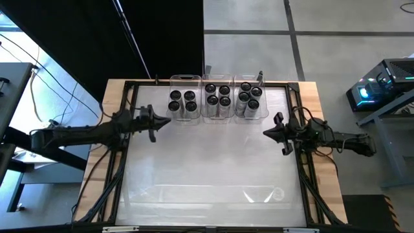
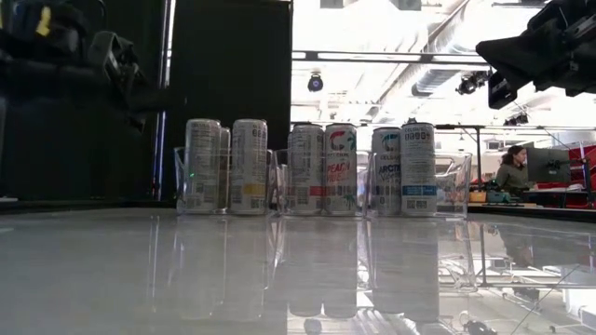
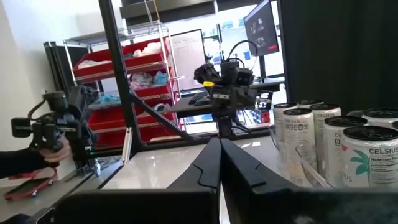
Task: Sort soda cans
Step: Return to Home Position
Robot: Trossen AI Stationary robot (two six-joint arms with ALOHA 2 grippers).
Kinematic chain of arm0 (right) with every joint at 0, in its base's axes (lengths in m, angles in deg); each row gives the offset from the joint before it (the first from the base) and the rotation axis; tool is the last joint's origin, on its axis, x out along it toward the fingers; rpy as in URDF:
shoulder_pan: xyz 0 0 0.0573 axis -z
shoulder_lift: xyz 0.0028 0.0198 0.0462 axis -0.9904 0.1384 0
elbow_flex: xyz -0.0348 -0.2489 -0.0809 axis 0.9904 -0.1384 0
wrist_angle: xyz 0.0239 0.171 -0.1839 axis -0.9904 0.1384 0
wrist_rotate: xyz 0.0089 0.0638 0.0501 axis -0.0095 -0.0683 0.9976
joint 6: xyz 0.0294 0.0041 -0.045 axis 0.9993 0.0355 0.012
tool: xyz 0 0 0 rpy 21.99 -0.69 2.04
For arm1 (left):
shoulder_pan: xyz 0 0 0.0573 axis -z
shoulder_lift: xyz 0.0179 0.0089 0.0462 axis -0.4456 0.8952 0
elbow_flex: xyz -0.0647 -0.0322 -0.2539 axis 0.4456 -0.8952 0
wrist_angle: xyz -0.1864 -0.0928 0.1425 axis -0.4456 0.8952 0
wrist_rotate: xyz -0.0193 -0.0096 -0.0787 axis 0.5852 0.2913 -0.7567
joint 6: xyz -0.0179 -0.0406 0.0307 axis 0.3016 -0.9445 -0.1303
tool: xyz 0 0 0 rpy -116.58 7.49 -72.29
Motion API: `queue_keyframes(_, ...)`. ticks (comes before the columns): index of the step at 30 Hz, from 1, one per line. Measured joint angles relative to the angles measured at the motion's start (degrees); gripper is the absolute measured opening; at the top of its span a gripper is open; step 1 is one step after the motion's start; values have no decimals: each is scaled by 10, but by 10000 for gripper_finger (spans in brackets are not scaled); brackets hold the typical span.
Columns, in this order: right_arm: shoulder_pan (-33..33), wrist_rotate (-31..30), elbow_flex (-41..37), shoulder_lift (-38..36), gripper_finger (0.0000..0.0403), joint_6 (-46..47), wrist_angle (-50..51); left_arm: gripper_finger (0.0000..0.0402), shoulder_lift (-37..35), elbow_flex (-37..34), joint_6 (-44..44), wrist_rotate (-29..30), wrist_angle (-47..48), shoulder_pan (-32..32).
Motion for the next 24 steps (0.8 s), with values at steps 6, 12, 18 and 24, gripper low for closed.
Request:
queue_keyframes(6, 0, -1, 0, 0, 0, 2, 1, 0, -47, 0, 7, 143, 64, 135)
queue_keyframes(12, 0, -2, 0, 0, 0, -3, 4, 0, -84, 0, 1, 227, 115, 234)
queue_keyframes(18, 0, -2, 0, 0, 0, -10, 44, 0, -135, 0, 13, 231, 139, 270)
queue_keyframes(24, 0, 6, 0, -7, 0, 15, 78, 0, -229, 0, 23, 232, 217, 275)
